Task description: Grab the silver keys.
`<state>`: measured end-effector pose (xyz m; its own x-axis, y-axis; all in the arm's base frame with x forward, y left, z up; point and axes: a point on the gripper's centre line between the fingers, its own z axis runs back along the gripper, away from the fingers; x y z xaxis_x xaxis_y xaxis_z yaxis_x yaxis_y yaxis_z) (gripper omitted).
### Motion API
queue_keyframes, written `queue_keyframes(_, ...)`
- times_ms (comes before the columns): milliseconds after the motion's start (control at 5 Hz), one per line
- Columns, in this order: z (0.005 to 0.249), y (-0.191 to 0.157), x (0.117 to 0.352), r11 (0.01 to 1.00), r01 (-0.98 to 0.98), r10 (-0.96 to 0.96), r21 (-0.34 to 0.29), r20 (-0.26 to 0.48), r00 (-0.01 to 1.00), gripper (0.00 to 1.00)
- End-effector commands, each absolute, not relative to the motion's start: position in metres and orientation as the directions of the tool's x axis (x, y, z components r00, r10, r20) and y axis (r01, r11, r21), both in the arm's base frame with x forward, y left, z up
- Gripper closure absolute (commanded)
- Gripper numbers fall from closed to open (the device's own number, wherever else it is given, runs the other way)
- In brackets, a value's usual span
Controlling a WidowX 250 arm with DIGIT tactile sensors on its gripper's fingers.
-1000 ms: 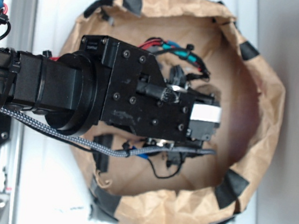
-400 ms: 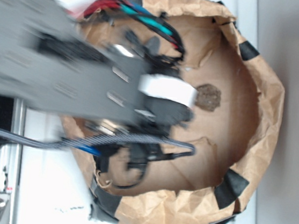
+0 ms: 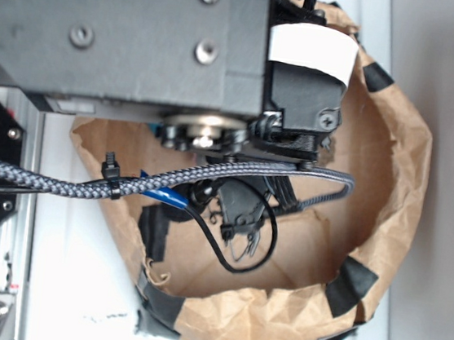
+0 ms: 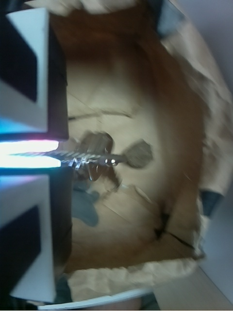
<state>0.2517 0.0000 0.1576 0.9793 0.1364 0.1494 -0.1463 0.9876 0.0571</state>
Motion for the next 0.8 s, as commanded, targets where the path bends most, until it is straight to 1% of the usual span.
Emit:
queue_keyframes(0,0.1571,-0.0152,0.2659,0.986,-0.148,0.129,0.083,0.197,0.972,1.00)
queue_keyframes(200,0.1535,-0.0159,0.2701,0.987,-0.147,0.131,0.072,0.184,0.974,1.00)
queue_keyframes(400,0.1533,-0.0160,0.2693,0.987,-0.145,0.131,0.065,0.188,0.973,1.00)
queue_keyframes(600,0.1520,-0.0176,0.2690,0.990,-0.125,0.112,0.068,0.175,0.978,1.00)
